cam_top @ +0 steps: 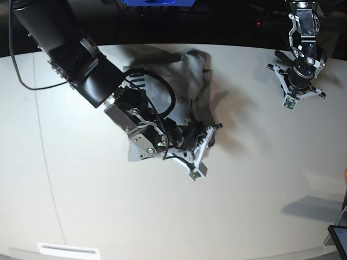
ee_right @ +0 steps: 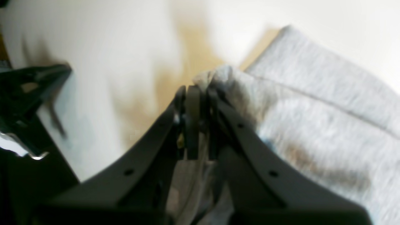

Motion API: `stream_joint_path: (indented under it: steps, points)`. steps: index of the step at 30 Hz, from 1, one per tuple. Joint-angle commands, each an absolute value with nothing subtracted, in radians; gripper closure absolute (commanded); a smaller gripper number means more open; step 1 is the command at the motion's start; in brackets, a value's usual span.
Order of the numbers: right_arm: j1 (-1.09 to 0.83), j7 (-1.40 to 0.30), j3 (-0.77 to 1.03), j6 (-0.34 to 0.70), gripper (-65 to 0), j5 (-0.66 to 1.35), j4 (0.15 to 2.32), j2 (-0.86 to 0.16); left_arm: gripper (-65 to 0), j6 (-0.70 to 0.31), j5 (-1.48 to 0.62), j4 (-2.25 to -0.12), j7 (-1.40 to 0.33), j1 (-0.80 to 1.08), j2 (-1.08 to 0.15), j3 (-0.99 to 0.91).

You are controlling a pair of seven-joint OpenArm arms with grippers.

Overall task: Fold the T-shirt properly
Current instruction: 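Sweep the right gripper across the shirt to flatten the fold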

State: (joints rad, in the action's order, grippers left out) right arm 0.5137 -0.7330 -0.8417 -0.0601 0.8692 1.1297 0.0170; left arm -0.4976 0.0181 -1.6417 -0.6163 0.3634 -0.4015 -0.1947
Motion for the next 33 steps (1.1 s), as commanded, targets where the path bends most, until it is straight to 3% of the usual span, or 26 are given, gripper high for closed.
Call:
stream_joint_path:
  steps: [1,6,13,23,28,33]
  points:
    - [0.555,-0.702,-0.845,-0.053,0.0,0.881,1.139,0.028,-0.5,-0.524,0.025,-1.632,-0.674,0.378,-0.403,-0.193]
    - [0.591,-0.670,-0.906,-0.053,0.0,0.881,1.136,0.022,-0.5,-0.524,0.025,-1.633,-0.714,0.374,-0.403,-0.193]
    - [0.599,-0.671,-0.914,-0.054,-15.5,0.717,1.142,0.050,-0.5,-0.524,0.025,-1.639,-0.714,0.377,-0.403,-0.193]
    - [0.596,-0.676,-0.915,-0.047,-15.8,0.466,1.244,0.076,-0.5,-0.524,0.025,-1.636,-0.711,0.377,-0.401,-0.193]
    - [0.595,-0.697,-0.908,-0.062,-15.8,0.426,1.409,0.001,-0.5,-0.526,0.025,-1.636,-0.710,0.372,-0.401,-0.193]
    - [0.484,-0.883,-0.805,-0.196,-15.8,0.418,1.621,-0.084,-0.5,-0.526,0.018,-1.643,-0.707,0.372,-0.401,-0.193]
